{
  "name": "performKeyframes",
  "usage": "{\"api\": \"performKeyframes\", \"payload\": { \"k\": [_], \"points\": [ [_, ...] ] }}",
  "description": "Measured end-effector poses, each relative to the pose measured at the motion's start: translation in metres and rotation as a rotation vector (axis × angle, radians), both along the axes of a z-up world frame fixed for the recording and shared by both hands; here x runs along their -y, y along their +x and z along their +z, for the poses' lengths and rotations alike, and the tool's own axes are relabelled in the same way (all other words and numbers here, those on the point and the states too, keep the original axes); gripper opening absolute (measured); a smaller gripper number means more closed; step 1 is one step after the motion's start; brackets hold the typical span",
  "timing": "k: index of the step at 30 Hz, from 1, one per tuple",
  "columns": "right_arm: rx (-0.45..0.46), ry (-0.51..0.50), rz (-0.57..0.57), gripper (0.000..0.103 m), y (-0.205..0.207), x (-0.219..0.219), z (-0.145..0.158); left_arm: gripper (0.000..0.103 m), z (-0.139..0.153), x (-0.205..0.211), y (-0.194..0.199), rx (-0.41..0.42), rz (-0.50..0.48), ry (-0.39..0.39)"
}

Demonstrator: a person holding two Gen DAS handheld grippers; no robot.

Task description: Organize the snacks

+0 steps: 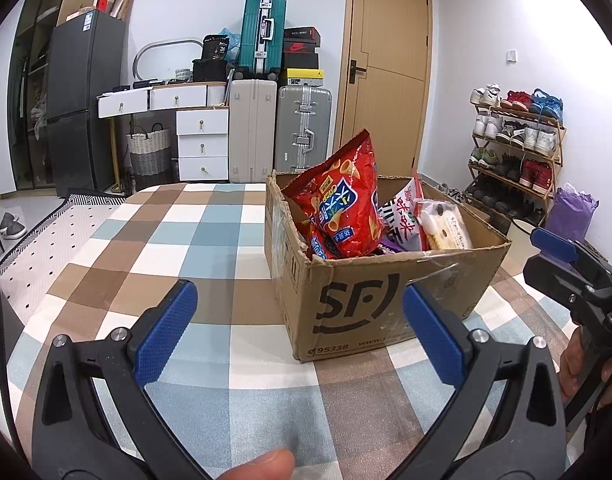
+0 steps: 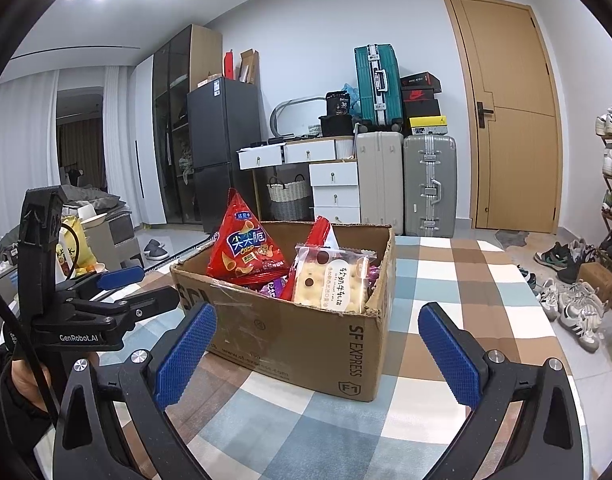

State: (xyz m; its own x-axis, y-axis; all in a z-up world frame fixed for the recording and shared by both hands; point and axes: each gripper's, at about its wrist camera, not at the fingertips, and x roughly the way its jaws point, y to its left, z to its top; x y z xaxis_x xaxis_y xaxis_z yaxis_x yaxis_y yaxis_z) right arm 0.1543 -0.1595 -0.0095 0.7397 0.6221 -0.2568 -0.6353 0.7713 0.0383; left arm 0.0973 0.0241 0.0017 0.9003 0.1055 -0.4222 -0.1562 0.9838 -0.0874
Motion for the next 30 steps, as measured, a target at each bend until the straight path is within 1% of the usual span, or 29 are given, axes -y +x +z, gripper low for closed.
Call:
{"api": "performKeyframes", "payload": {
  "k": [22,30],
  "points": [
    [-0.002,-0.002,0.001,0.103,-0.0002,-0.0007,0.0007,0.102,0.0016,0.0006,-0.0004,-0.001,-0.001,-0.002],
    [-0.001,-0.006,0.005,0.103,-0.0014,-0.0002,0.0014,0.102,-0.0035,0.0006,0.0008,-0.006,-0.005,-0.007]
  ]
}}
